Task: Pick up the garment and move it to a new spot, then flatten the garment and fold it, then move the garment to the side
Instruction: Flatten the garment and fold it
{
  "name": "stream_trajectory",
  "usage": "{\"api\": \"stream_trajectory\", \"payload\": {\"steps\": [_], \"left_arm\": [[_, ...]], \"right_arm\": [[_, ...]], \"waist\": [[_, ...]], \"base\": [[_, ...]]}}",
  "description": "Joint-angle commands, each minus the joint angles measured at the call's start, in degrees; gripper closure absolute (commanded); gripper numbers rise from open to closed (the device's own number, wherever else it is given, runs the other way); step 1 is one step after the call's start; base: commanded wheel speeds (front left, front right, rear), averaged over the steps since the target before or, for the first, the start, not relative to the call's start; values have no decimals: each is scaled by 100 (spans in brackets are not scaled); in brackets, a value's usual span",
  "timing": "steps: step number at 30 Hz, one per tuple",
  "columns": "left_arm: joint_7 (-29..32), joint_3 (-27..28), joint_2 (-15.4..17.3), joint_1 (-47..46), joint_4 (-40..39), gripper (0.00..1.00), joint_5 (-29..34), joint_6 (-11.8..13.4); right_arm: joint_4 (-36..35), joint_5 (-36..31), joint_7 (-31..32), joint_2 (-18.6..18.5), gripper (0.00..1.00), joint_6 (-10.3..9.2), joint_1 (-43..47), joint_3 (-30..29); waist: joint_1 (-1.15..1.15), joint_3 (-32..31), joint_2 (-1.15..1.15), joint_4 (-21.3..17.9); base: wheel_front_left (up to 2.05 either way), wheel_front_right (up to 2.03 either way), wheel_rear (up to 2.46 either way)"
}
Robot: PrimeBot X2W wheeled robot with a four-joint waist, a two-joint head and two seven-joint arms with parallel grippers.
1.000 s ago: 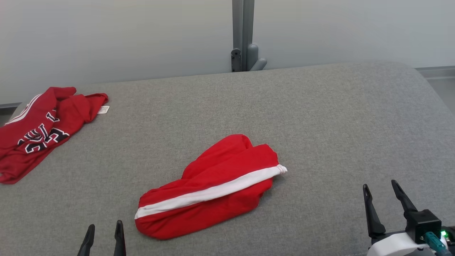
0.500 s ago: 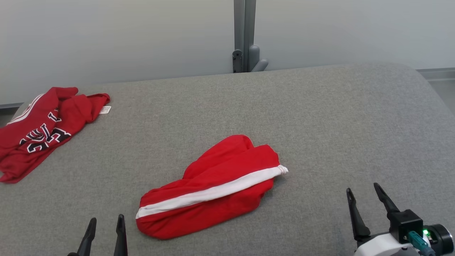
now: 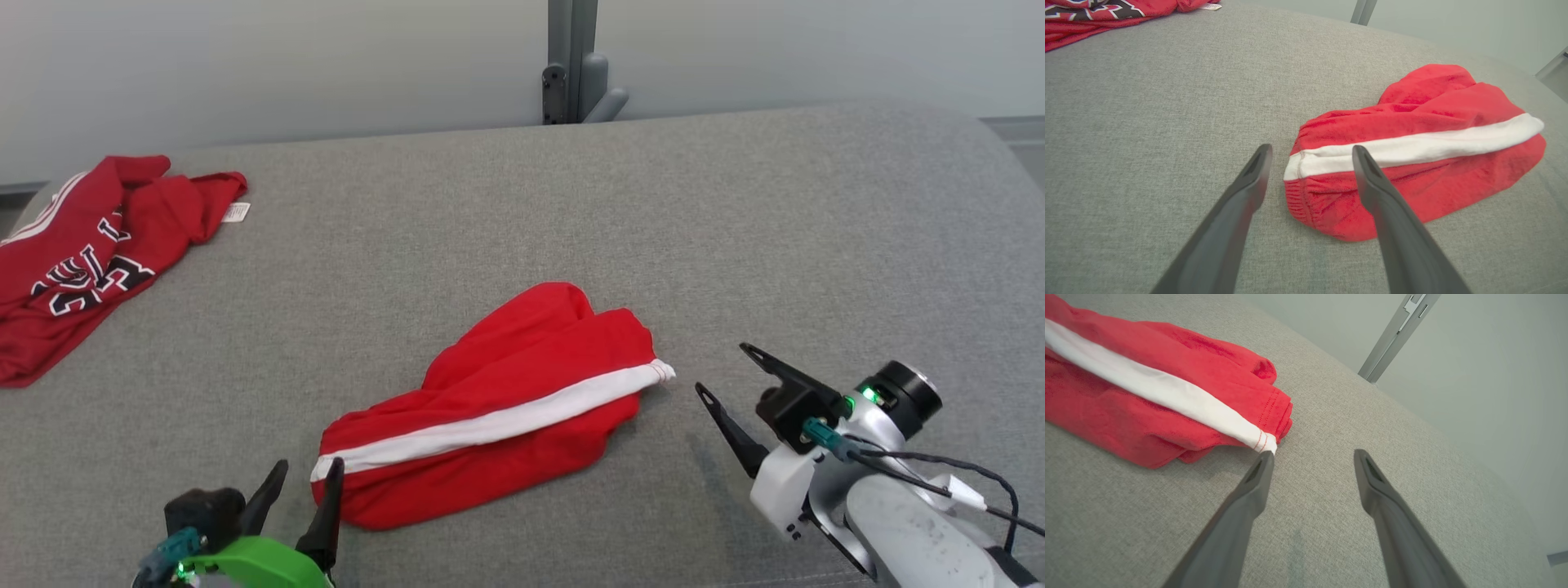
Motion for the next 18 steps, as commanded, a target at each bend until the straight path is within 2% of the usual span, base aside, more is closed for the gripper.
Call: {"api": "stream_trajectory", "payload": {"steps": [1, 5, 7, 18], "left_arm": [[68, -47, 52, -199, 64, 0, -59, 1], [270, -137, -2, -589, 274, 0, -379, 0], [273, -259, 95, -784, 400, 0, -390, 0], [180, -509, 167, -1060, 666, 0, -779, 0]], "right_arm": [[81, 91, 36, -56, 0, -8, -172, 176], [321, 295, 102, -189, 0, -9, -644, 654], [492, 415, 14, -233, 0, -9, -869, 909], [968, 672, -303, -142, 0, -9, -1199, 1363]], "waist": [[0, 256, 0, 115], [0, 494, 0, 192], [0, 625, 0, 224], [0, 800, 0, 250]], "base": [[0, 0, 0], [0, 0, 0], [0, 0, 0], [0, 0, 0]]}}
